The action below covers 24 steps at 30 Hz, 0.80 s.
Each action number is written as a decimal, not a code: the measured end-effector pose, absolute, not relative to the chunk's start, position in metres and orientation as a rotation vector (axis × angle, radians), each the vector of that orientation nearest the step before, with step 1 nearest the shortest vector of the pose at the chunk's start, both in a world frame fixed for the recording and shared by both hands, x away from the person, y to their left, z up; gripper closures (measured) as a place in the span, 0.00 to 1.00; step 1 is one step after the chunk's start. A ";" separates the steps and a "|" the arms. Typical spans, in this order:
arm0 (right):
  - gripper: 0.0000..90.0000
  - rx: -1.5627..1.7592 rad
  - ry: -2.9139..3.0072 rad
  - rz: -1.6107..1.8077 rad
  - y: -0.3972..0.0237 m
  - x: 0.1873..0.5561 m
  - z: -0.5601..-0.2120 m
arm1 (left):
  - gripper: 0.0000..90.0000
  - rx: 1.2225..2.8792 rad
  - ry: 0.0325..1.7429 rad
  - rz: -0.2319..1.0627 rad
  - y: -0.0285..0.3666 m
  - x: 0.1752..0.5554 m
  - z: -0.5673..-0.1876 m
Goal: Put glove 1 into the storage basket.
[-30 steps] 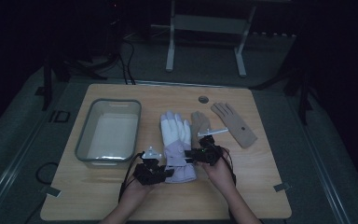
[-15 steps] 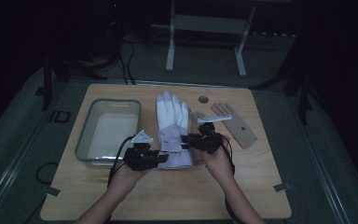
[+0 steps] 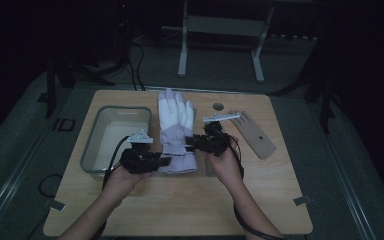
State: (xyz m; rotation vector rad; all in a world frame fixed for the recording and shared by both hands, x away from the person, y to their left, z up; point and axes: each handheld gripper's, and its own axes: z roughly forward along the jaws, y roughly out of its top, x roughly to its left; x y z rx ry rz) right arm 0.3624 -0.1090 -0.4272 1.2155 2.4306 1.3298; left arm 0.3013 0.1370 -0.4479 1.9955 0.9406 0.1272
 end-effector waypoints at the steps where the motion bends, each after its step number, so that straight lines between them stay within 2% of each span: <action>1: 0.85 1.213 2.428 1.332 -0.106 0.363 -0.425 | 0.79 1.996 0.941 0.129 0.140 0.302 -0.446; 12: 0.85 1.142 2.460 1.348 -0.060 0.377 -0.411 | 0.79 1.982 0.977 0.188 0.181 0.303 -0.433; 24: 0.85 1.108 2.496 1.377 0.008 0.388 -0.416 | 0.79 2.012 1.046 0.233 0.243 0.303 -0.428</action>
